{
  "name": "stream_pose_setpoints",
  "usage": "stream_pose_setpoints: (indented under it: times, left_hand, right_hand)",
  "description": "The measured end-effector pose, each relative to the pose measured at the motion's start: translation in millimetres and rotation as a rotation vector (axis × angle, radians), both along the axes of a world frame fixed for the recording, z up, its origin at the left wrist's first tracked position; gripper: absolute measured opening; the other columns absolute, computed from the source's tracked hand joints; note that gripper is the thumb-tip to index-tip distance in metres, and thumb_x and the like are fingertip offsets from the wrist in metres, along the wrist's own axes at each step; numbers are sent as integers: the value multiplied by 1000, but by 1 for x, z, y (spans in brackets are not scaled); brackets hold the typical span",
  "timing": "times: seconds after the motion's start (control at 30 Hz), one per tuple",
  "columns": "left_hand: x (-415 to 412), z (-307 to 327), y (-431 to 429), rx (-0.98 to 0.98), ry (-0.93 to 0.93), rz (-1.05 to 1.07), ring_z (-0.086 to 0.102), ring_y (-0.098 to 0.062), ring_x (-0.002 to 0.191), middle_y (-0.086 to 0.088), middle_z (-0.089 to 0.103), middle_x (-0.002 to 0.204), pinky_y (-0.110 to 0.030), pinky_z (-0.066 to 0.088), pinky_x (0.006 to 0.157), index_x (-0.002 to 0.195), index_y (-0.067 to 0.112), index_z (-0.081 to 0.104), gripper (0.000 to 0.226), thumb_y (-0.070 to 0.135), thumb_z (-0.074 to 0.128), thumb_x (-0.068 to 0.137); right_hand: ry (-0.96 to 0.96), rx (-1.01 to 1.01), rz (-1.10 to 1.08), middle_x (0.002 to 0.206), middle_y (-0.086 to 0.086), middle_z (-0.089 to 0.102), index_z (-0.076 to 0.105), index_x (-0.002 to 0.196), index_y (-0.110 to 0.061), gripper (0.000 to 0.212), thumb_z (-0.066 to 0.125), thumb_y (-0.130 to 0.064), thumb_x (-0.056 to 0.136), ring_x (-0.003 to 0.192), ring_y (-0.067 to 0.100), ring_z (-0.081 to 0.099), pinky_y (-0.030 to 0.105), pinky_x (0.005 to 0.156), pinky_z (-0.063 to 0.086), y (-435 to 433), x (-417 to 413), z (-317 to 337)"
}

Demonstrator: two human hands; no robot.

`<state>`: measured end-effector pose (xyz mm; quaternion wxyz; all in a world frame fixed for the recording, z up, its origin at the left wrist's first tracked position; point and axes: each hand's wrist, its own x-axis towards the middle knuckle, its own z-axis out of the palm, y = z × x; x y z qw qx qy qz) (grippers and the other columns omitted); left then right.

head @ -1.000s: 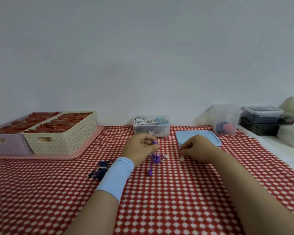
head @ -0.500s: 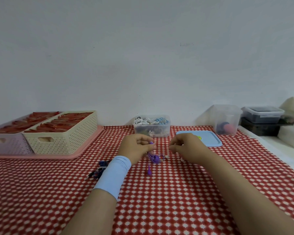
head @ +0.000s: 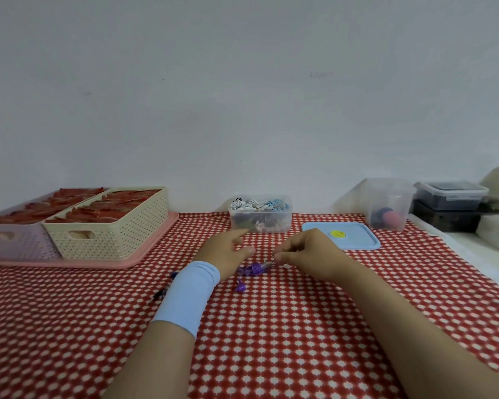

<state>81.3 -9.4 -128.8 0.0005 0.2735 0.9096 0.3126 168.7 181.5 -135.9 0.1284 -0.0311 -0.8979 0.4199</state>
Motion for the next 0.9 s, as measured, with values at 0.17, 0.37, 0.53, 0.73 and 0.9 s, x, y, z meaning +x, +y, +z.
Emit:
stream_pose_setpoints:
  times: [0.17,0.37,0.53,0.73,0.9]
  left_hand:
    - [9,34,-20,-175,-23,-101,61,-7,97,15,67,98,-26,47,83,93,30,74,17,38,78,79]
    - [17,36,-18,-509,-227,-210,61,-8,88,18,61,86,-31,52,93,92,33,75,23,30,86,72]
    - [15,31,-15,-251,-109,-214,62,-1,87,17,70,92,-17,47,79,93,29,78,9,27,75,85]
    - [16,21,-4,371,-309,-230,64,-11,58,-1,75,75,-19,47,53,100,15,70,10,19,68,91]
    - [16,14,5,817,-684,-172,58,-11,58,-4,71,82,-19,51,53,109,11,71,19,13,66,92]
  right_hand:
    - [13,-45,26,90,-10,76,80,95,-20,12,81,-19,84,78,-7,67,7,71,48,-4,0,2]
    - [-4,-102,86,71,-11,72,80,94,-6,9,77,-11,87,52,-9,58,5,55,42,-9,3,4]
    - [22,-168,46,73,-5,74,80,91,-13,5,78,-13,86,49,2,55,15,55,46,-9,4,4]
    - [56,-428,11,67,0,72,79,92,-10,7,74,-13,89,43,12,48,19,42,36,-9,7,7]
    - [21,-601,18,89,13,70,79,98,-12,13,75,-19,88,48,12,47,22,44,29,-4,4,7]
